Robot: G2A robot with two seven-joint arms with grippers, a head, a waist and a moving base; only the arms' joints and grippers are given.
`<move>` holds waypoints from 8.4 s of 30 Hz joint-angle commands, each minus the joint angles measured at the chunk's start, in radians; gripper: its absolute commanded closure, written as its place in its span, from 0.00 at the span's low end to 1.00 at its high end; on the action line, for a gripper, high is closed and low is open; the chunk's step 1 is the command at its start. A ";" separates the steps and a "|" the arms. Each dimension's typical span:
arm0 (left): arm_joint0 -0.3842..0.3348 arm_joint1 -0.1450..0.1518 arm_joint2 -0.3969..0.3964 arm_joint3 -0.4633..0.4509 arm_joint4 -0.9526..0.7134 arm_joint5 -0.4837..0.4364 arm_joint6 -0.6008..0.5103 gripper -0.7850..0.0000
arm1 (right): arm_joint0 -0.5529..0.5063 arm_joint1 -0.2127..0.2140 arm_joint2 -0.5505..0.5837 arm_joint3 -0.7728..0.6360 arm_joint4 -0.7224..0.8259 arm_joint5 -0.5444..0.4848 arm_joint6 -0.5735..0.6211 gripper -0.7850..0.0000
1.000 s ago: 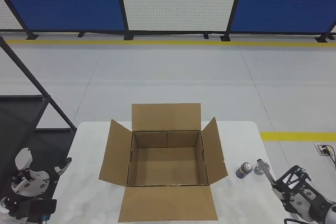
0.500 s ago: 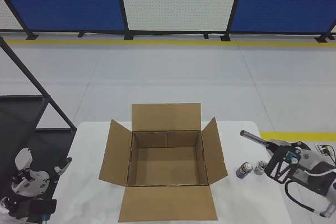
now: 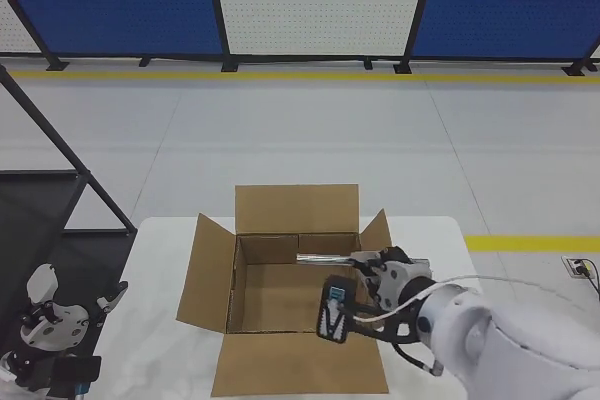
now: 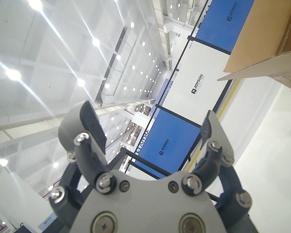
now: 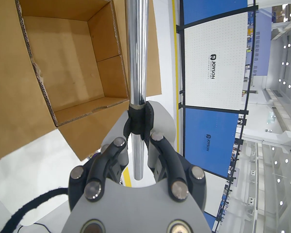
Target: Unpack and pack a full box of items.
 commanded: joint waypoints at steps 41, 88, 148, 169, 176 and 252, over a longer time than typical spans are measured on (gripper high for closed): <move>0.000 0.000 0.000 0.000 0.000 0.000 0.000 0.00 | 0.501 -0.419 -0.586 0.859 0.330 -0.185 -0.147 1.00; 0.000 0.000 0.000 0.000 0.000 0.000 0.000 0.00 | 0.376 -0.793 -0.612 1.715 0.221 -0.285 -0.378 1.00; 0.000 0.000 0.000 0.000 0.000 0.000 0.000 0.00 | 0.440 -0.837 -0.525 1.754 0.042 -0.185 -0.496 0.46; 0.000 0.000 0.000 0.000 0.000 0.000 0.000 0.00 | -0.199 -0.391 0.044 0.418 -0.286 0.048 -0.029 0.08; 0.000 0.000 0.000 0.000 0.000 0.000 0.000 0.00 | -0.452 -0.335 0.296 0.165 -0.301 0.063 -0.071 0.15; 0.000 0.000 0.000 0.000 0.000 0.000 0.000 0.00 | -0.796 -0.220 0.859 0.558 0.074 0.010 -0.364 0.00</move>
